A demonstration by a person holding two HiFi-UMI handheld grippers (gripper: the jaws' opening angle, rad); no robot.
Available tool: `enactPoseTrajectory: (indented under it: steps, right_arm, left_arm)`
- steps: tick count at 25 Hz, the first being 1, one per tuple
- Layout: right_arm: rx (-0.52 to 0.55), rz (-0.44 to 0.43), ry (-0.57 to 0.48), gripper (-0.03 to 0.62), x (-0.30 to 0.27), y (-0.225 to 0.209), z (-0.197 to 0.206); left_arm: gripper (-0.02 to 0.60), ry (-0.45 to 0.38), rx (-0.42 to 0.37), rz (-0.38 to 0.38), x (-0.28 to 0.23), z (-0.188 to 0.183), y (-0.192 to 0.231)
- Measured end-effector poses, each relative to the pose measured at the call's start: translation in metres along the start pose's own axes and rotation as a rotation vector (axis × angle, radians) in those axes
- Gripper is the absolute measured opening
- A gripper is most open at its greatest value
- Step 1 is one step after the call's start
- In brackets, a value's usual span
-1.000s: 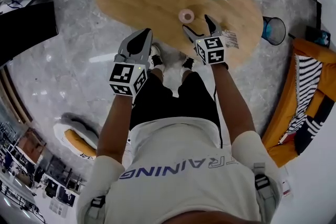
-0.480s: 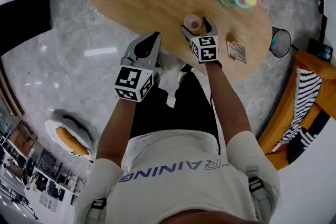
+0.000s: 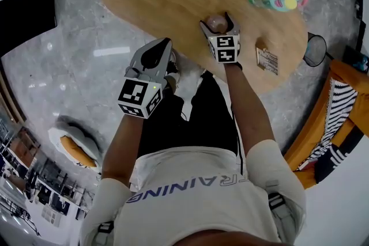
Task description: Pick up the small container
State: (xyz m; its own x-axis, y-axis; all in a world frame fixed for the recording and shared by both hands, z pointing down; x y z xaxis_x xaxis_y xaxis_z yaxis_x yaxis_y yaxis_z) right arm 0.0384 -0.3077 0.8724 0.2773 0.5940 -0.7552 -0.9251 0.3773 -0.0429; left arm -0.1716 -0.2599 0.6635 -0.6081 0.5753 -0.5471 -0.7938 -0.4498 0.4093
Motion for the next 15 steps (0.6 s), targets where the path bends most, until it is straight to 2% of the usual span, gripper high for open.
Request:
enactPoseTrajectory:
  steps: [5,10,15]
  right_arm:
    - [0.024,0.007,-0.012,0.425,-0.002,0.003,0.0]
    - [0.005,-0.02,0.015,0.423,0.019,0.006,-0.003]
    - [-0.033,-0.028,-0.072,0.423,0.06,-0.002,-0.034]
  left_arm:
    - [0.0,0.035,-0.017,0.01,0.003,0.008,-0.005]
    - [0.0,0.036,-0.028,0.008,0.013,-0.004,-0.013]
    - [0.0,0.014,-0.053,0.044,0.015,-0.03,-0.03]
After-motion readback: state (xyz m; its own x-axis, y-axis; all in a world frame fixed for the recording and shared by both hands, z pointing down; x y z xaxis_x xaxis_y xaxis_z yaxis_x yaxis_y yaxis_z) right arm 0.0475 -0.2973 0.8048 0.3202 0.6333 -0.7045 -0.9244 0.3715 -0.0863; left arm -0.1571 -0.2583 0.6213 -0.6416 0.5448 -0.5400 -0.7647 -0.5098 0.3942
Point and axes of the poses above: the fingertips, and each gripper's own axes: x backward along the fingers, y to its left, z out of its underside, the point moved 8 cm from there along x, backward along the fingers, and after that the axes turned 7 degrees about z, right-handed, at the moved point
